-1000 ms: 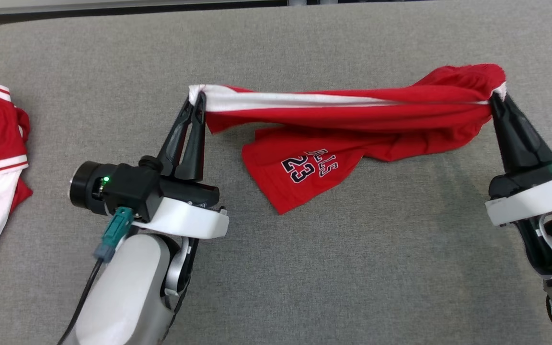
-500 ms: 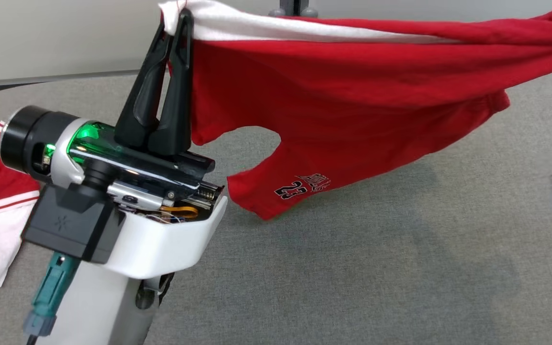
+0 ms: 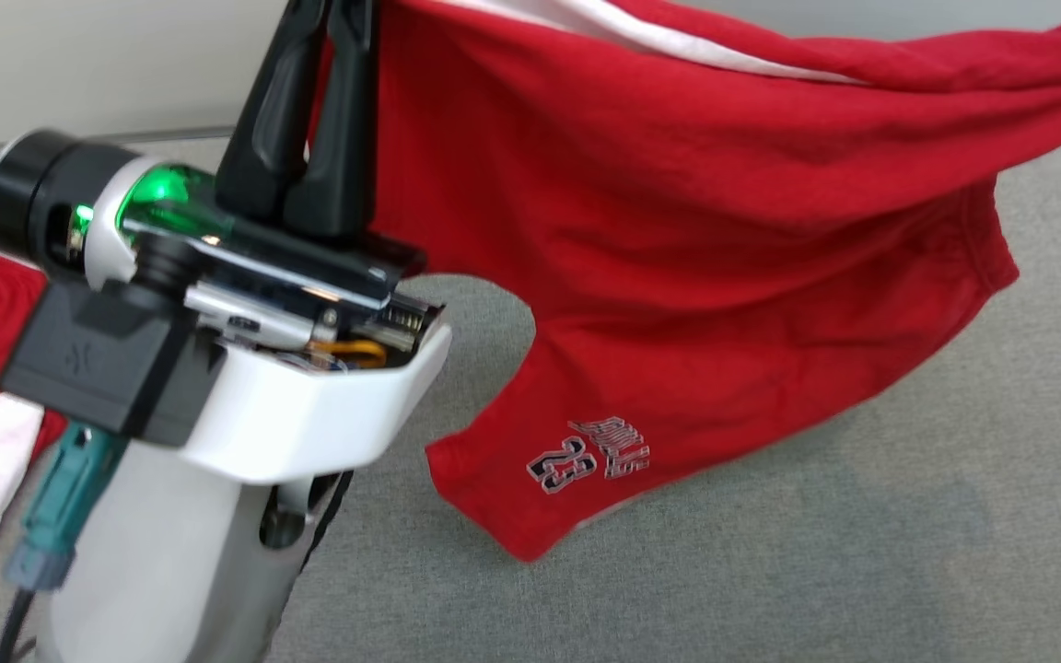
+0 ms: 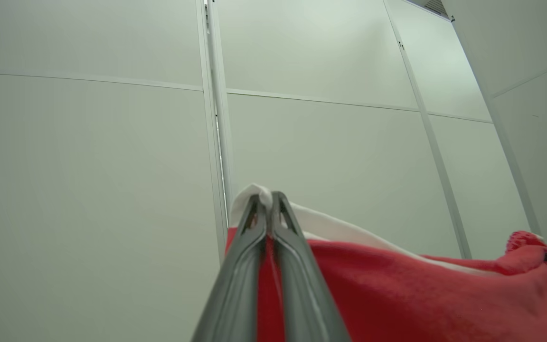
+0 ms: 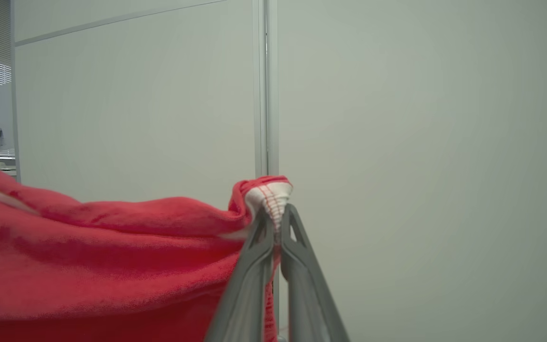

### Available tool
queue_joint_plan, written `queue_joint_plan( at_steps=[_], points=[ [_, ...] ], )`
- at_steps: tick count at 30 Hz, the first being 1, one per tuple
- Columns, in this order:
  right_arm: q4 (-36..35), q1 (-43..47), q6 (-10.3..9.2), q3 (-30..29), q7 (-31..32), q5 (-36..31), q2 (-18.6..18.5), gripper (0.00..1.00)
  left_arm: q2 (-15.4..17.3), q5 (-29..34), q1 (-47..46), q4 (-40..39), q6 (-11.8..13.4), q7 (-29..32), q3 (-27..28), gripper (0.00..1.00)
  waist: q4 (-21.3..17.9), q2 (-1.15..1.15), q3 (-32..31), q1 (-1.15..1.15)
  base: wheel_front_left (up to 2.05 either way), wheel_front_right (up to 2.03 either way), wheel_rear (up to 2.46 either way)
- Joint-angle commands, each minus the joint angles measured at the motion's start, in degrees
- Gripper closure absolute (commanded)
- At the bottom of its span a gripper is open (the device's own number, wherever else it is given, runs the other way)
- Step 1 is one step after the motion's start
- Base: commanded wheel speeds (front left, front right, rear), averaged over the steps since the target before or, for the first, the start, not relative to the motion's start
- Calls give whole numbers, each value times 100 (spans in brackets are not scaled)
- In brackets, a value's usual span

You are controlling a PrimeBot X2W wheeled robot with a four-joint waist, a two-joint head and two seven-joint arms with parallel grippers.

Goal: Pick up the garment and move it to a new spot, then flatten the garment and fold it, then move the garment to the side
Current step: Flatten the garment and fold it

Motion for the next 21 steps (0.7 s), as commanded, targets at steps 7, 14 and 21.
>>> queue_joint_plan(
  at_steps=[7, 14, 21],
  points=[
    [441, -1037, 0, 144, -31, 358, -112, 100, -163, -172, -1258, 902, -272, -217, 70, 100, 83, 0, 861, 0, 0, 0, 0],
    [1885, -2934, 0, 771, -327, 722, -105, 100, -409, -403, -2990, 2814, -548, -563, 198, 100, 113, 0, 1361, 0, 0, 0, 0],
    [3736, -4568, 0, 1578, -973, 956, 202, 100, -511, -623, -4204, 4200, -528, -635, 623, 100, 102, 0, 1592, 0, 0, 0, 0]
  ],
)
